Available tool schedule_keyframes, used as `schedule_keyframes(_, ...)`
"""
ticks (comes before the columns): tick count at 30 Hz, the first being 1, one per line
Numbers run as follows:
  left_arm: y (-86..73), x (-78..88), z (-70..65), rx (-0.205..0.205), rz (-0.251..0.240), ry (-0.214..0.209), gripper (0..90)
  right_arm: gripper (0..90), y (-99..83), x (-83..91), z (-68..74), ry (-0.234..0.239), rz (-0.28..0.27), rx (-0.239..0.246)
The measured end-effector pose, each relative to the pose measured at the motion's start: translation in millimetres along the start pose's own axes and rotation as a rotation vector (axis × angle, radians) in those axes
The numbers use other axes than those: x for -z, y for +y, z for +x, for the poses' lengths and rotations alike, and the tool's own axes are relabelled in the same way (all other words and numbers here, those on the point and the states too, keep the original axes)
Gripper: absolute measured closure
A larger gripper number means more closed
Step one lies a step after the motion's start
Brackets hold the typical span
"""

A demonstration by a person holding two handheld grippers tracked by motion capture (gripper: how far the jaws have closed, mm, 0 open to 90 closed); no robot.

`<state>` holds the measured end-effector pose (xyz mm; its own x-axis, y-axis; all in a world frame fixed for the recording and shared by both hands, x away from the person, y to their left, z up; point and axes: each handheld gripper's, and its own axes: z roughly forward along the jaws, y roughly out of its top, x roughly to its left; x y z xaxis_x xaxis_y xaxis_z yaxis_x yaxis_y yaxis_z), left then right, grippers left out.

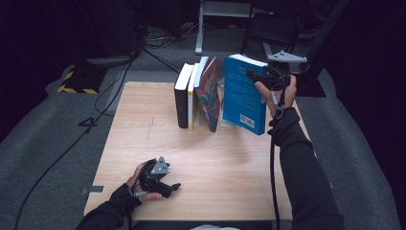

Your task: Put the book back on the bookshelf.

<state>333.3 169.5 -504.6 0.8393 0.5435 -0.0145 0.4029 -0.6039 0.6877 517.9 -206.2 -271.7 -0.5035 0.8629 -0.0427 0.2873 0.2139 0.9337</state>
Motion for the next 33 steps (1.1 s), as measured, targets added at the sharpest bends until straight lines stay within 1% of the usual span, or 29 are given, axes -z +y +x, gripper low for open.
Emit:
schedule_keyframes(5,0.0,0.1,0.1,-0.002,0.001,0.0,14.4,59.7,-2.4,5.1,-2.2,0.001,-0.009,-0.012)
schedule_keyframes(7,0.1,0.0,0.2,-0.003,0.0,0.0,14.5,59.7,-4.3,10.8,-2.6,0.002,-0.033,-0.01)
schedule_keyframes(8,0.0,0.0,0.0,0.0,0.0,0.0,14.5,59.6,-4.8,12.6,-4.3,0.011,-0.031,-0.016)
schedule_keyframes(9,0.0,0.0,0.0,0.0,0.0,0.0,14.5,59.5,-5.6,12.0,-4.8,0.011,-0.024,-0.016)
schedule_keyframes(10,0.0,0.0,0.0,0.0,0.0,0.0,14.4,59.5,-6.1,10.5,-4.3,0.007,-0.008,-0.006)
schedule_keyframes(11,0.1,0.0,0.1,-0.003,0.001,0.0,14.4,59.5,-6.1,10.5,-4.3,0.007,-0.008,-0.006)
schedule_keyframes(13,0.0,0.1,0.1,-0.002,0.001,0.001,14.5,59.4,-7.6,3.6,-2.6,0.004,0.018,0.007)
schedule_keyframes(16,0.0,0.1,-0.1,-0.002,0.0,0.003,14.5,59.4,-7.8,-10.9,-1.9,-0.001,0.035,0.001)
schedule_keyframes(20,0.0,0.2,0.0,-0.002,0.001,0.001,14.5,59.3,-4.8,-30.1,1.6,-0.01,0.057,0.025)
schedule_keyframes(23,-0.1,0.2,0.3,-0.005,0.001,-0.002,14.5,59.3,-1.7,-43.9,0.6,-0.016,0.07,0.013)
schedule_keyframes(25,-0.1,0.3,0.3,-0.006,0.001,-0.002,14.5,59.1,-0.1,-52.2,-0.8,-0.033,0.07,0.011)
schedule_keyframes(28,-0.1,0.4,0.5,-0.01,0.003,-0.002,14.5,58.9,0.9,-57.4,-1.8,-0.044,0.07,0.009)
schedule_keyframes(30,-0.3,0.3,0.2,-0.008,0.0,-0.007,14.5,59.0,-0.5,-60.0,-1.6,-0.049,0.059,-0.001)
schedule_keyframes(31,-0.3,0.3,0.4,-0.009,0.001,-0.007,14.5,58.9,-2.9,-59.8,-0.2,-0.048,0.05,0.007)
schedule_keyframes(33,-0.2,0.4,0.7,-0.013,0.001,-0.008,14.5,58.9,-4.1,-59.0,0.9,-0.048,0.048,0.013)
